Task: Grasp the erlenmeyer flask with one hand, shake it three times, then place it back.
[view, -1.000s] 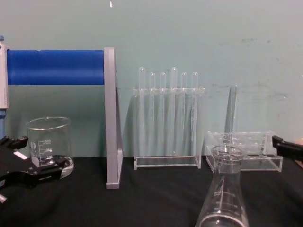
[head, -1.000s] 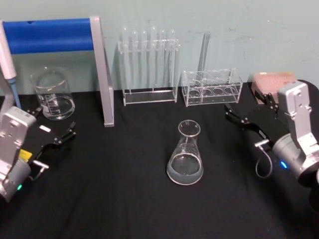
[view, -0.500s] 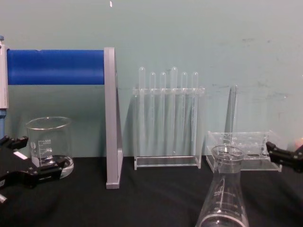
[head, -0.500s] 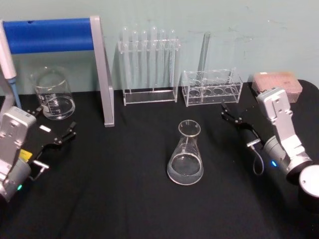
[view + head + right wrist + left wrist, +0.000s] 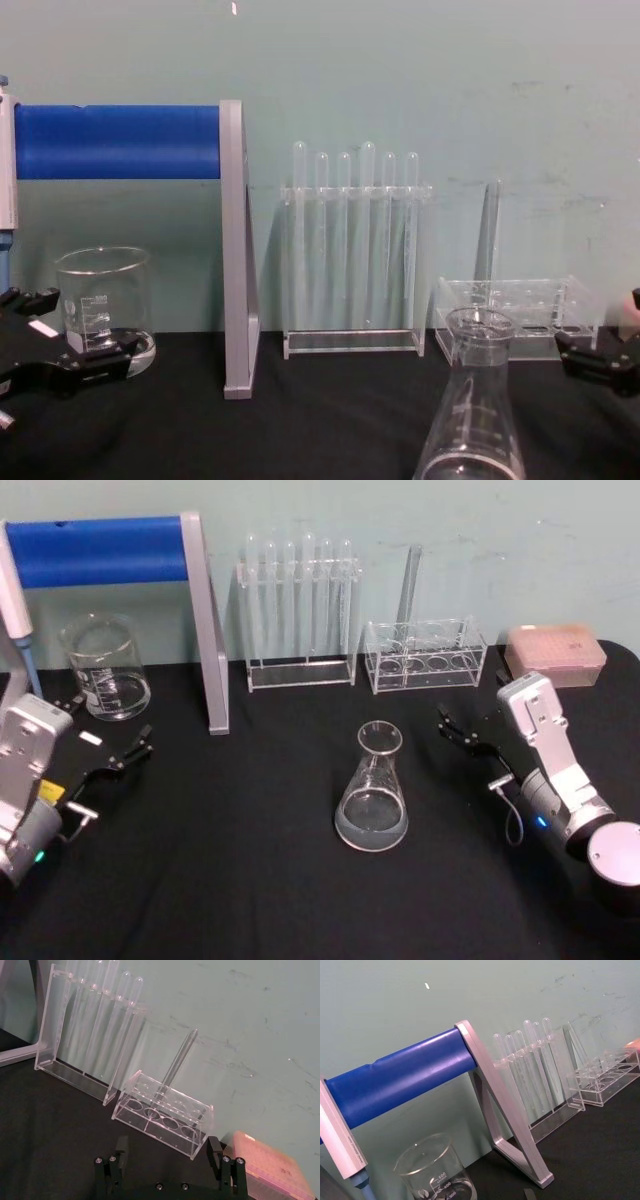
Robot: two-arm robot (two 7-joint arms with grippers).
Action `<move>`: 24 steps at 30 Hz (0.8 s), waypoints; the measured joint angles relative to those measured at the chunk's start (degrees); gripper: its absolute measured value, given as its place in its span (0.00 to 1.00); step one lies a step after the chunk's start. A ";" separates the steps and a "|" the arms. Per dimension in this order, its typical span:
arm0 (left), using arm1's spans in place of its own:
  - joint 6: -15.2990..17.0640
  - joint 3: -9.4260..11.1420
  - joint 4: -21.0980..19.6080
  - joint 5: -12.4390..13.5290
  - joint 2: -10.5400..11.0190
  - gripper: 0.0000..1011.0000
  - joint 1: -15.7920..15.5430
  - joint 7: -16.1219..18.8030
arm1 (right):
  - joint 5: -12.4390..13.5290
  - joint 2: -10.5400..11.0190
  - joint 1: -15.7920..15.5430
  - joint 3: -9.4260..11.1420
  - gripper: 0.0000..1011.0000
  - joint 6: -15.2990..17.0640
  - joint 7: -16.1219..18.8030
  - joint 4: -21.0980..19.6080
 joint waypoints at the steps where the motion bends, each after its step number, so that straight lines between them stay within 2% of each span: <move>1: 0.00 0.00 0.00 0.00 0.00 0.99 0.00 0.00 | -0.23 -0.12 -0.07 0.11 0.99 0.00 0.12 0.02; 24: 0.00 0.00 0.00 0.00 0.00 0.99 0.00 0.00 | -0.49 -0.16 -0.22 0.27 0.99 0.14 0.34 -0.05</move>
